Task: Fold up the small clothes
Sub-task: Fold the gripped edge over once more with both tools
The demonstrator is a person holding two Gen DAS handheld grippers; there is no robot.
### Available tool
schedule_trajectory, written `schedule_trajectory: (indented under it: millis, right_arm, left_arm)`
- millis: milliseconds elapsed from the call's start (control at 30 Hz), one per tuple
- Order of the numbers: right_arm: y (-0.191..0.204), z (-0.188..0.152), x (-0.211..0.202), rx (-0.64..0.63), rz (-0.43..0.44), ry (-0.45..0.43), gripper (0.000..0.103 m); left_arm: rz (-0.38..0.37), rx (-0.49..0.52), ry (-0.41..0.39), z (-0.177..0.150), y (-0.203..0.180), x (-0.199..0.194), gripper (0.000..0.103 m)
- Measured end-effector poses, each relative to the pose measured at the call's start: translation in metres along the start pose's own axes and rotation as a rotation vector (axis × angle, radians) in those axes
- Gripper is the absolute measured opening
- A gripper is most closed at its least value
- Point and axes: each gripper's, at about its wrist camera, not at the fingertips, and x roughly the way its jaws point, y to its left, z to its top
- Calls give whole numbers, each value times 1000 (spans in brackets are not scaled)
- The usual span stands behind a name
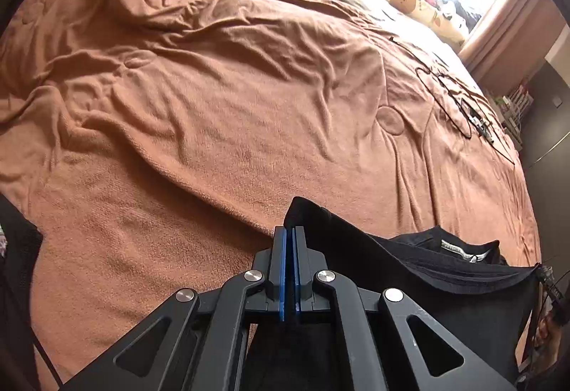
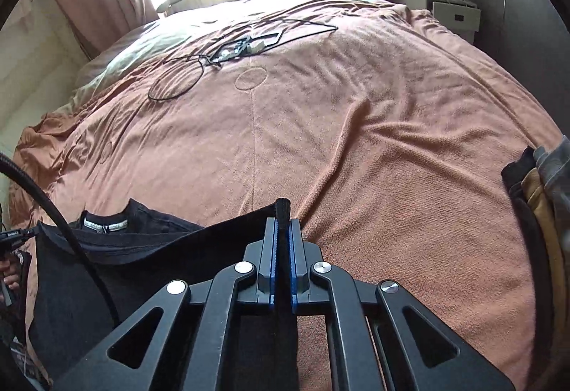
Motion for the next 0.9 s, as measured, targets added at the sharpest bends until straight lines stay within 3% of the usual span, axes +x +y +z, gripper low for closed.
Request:
schedule_trajectory:
  millis: [233,367,900]
  right_arm:
    - [4,3,-30,6,1,-68,1]
    - [6,9,-27,3,-4,-73,2]
    - [9,24,79,-13,-85,78,1]
  left_arm:
    - [-17,-5,-62,13,-6,-30,3]
    - [-1,-7,-57,22,-7,-24,3]
    - [112,-41,92,18,13,74,3]
